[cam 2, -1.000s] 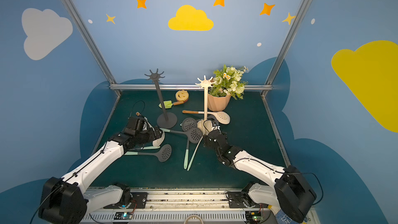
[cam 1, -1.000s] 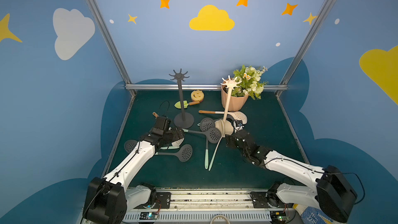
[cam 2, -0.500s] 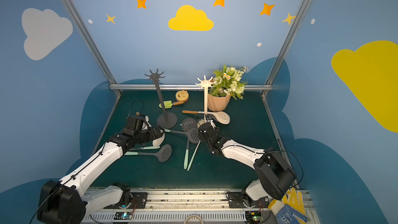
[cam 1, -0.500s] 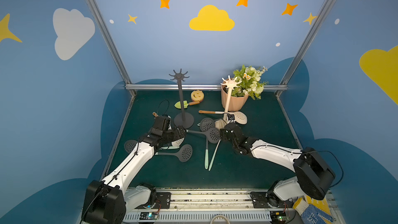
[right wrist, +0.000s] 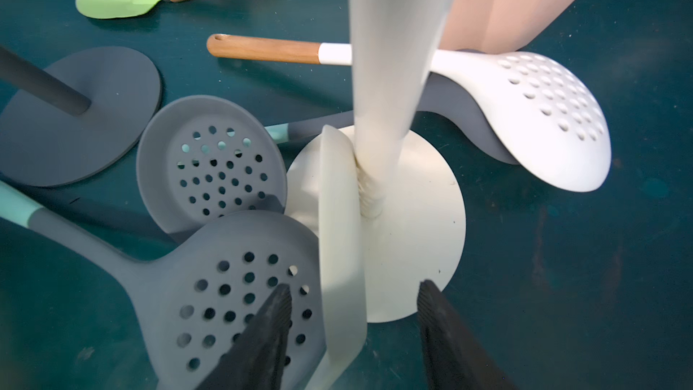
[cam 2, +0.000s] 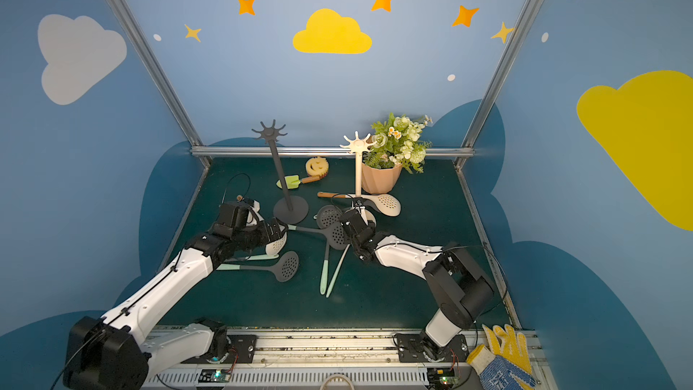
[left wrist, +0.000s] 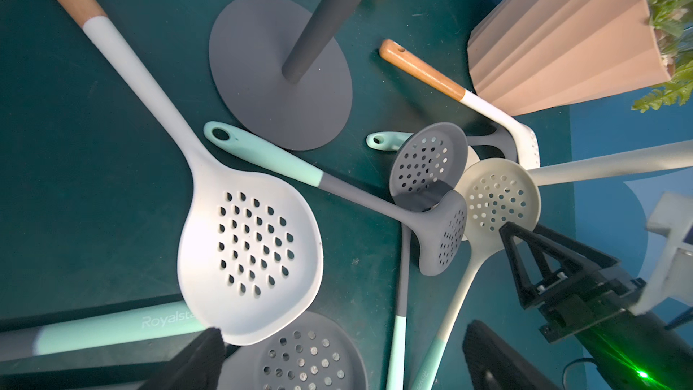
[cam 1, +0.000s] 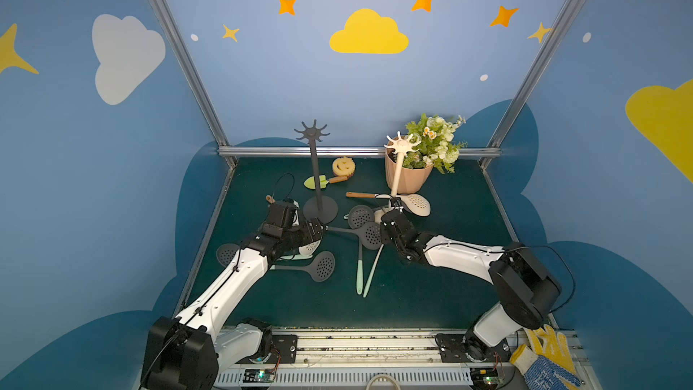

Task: Hang the skimmer on the kitchen utensil rack
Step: Pick up the skimmer from the center of the board.

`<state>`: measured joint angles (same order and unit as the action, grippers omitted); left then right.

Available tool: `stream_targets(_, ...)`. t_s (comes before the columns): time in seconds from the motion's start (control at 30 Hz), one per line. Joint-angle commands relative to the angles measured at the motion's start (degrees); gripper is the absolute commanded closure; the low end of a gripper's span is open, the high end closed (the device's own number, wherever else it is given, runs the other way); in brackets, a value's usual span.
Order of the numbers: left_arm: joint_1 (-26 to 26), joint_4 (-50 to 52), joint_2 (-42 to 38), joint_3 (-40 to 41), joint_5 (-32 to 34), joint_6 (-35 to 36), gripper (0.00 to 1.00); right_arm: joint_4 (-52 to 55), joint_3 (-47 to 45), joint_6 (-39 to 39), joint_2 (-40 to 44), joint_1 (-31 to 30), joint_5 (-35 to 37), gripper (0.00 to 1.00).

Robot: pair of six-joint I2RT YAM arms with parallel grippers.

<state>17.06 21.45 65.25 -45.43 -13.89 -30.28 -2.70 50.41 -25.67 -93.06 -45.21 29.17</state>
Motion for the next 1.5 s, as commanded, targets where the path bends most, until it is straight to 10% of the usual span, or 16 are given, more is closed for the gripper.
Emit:
stream_targets(0.0,0.14,-1.01,-1.16,-0.96,-0.41,0.09,0.0,1.35,1.61,-0.98,-1.4,-0.12,1.54,0.49)
stream_targets(0.63,0.17,-1.87,-1.09,-0.71,-2.11,-0.42,0.0,1.45,1.4,0.69,0.43,-0.31,3.44,0.83)
stream_targets(1.47,0.33,-2.46,-0.34,-0.54,-3.31,-0.88,0.0,3.54,-6.0,5.37,15.95,-4.02,6.78,0.89)
